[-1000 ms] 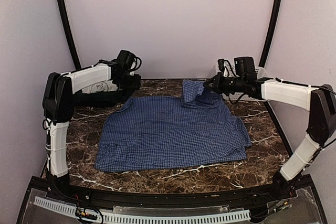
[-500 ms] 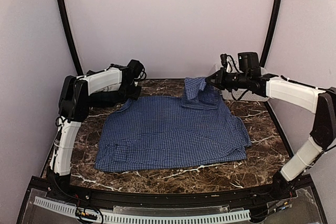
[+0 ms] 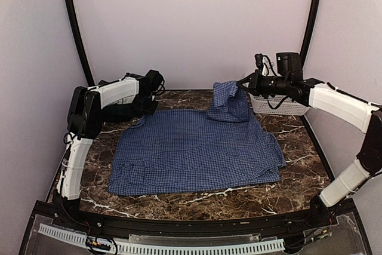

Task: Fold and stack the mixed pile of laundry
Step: Place the 1/3-folded shirt at the center of the board.

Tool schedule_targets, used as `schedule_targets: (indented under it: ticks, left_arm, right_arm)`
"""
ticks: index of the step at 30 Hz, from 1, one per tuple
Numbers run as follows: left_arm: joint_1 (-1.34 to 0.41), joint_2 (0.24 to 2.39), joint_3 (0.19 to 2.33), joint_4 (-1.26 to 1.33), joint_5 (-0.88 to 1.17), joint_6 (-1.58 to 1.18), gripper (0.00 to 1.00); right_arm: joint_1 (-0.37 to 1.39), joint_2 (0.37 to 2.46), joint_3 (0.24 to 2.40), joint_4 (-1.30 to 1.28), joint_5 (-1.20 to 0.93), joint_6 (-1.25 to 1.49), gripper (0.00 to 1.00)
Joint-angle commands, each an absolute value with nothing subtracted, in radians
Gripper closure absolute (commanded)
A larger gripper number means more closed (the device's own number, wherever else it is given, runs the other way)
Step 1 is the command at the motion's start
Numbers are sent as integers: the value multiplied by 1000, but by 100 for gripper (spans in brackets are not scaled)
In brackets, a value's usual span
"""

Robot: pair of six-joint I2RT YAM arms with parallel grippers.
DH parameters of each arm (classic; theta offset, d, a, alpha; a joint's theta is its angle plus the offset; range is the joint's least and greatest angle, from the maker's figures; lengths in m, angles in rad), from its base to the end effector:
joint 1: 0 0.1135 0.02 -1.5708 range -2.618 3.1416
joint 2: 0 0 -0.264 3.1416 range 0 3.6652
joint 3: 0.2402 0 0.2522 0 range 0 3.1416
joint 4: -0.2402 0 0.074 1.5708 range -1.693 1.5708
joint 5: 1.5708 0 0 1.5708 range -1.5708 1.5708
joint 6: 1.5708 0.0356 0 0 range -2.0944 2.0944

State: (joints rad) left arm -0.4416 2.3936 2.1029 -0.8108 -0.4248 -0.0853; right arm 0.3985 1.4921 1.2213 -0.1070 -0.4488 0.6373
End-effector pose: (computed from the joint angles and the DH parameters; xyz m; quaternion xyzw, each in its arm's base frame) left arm 0.4705 -0.2062 0.1854 0.1202 0.9444 0.1388 0.2728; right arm 0.3165 0.1500 0.3298 -0.0280 0.8157 0.4311 0.3847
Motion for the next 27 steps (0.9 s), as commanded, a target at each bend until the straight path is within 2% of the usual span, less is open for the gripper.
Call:
schedule_targets:
  ticks: [1, 7, 12, 17, 27]
  left_arm:
    - [-443, 2378, 2125, -859, -437, -58, 100]
    - [-444, 2341, 2135, -900, -412, -32, 100]
    - [-461, 2246, 2054, -891, -501, 61, 100]
    - [-502, 2106, 1835, -806, -612, 203, 100]
    - [-542, 1802, 1491, -707, -554, 330, 100]
  right_arm:
    - [391, 1445, 1268, -101, -445, 625, 100]
    - [388, 1400, 1294, -125, -446, 623, 100]
    - [385, 1340, 1315, -163, -440, 618, 100]
    - [385, 1278, 1322, -218, -437, 617, 100]
    - [385, 1100, 1262, -359, -437, 617, 100]
